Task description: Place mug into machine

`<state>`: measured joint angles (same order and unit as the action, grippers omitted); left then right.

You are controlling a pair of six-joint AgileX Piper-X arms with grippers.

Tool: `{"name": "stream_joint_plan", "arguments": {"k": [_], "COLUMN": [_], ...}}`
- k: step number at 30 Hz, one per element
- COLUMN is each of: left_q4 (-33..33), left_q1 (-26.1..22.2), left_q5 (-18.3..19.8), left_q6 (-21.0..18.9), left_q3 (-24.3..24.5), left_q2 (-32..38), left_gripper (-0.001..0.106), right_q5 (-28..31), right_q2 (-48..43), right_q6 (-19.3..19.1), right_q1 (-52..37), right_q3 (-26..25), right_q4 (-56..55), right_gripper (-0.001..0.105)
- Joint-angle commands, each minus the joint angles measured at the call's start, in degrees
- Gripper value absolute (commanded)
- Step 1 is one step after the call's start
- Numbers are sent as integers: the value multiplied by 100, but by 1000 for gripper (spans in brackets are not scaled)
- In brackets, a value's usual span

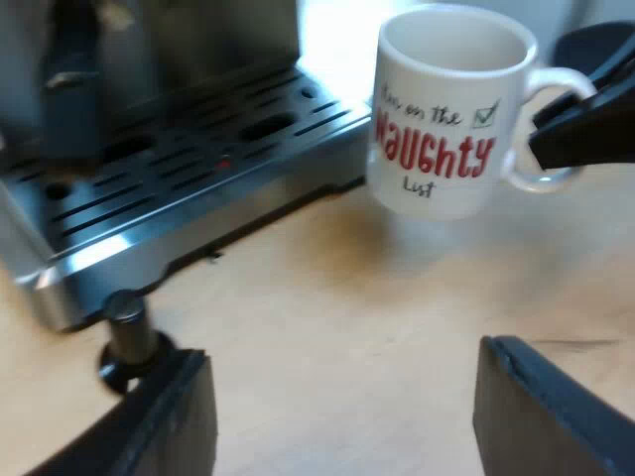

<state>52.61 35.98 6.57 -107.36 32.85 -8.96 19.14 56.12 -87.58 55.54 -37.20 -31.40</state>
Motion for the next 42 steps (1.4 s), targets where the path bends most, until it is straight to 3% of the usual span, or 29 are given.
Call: {"name": "stream_joint_plan", "arguments": {"k": [1, 5, 11, 16, 25, 30, 36, 42], "left_q4": [-141, -507, -560, -770, -1225, -1348, -1931, -1953], "left_q1": [3, 3, 3, 3, 3, 3, 3, 3], "left_q5": [-208, -267, -623, -698, -575, -446, -248, -166], "left_q6": [-83, -126, -168, -22, -66, -78, -129, -130], "left_q3": [-51, -139, -138, -223, -432, -561, -560, -560], "left_q2": [26, 26, 26, -9, -49, -458, -730, -729], "left_gripper": [58, 58, 58, 58, 58, 58, 58, 58], "right_q5": [121, 121, 157, 381, 570, 400, 286, 389], "right_q2": [225, 897, 1755, 2273, 2821, 2958, 3100, 3340], "right_q6": [-5, -113, -112, -112, -88, -89, -109, -109], "right_q1": [9, 9, -3, -3, -129, -428, -469, -469], "right_q3": [-268, -610, -984, -1203, -1597, -1731, -1737, -1750], "right_q4": [475, 905, 1405, 1754, 1876, 1876, 1927, 2218], "right_gripper": [0, 0, 0, 0, 0, 0, 0, 0]}}
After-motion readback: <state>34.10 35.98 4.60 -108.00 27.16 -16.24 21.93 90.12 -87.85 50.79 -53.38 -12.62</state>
